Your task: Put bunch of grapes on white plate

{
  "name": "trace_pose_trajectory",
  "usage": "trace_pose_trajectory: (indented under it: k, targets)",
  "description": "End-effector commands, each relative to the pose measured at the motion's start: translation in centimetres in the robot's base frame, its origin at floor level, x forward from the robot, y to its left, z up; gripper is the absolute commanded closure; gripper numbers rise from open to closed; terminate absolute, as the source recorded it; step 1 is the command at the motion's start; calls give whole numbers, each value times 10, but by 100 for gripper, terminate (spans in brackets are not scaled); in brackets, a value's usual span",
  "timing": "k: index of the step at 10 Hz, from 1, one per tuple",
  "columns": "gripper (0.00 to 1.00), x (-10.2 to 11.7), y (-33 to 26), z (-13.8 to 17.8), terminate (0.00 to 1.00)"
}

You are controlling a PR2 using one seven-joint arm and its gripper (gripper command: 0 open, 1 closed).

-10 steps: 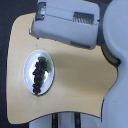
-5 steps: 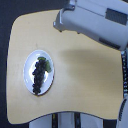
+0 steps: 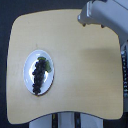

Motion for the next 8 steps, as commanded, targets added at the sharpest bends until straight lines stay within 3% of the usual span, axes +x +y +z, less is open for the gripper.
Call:
trace_pose_trajectory:
  k: [1,7,8]
  targets:
    - [0,-15,-89,13,0]
    - [0,-29,-112,1,0]
    - [0,-26,-118,0,100]
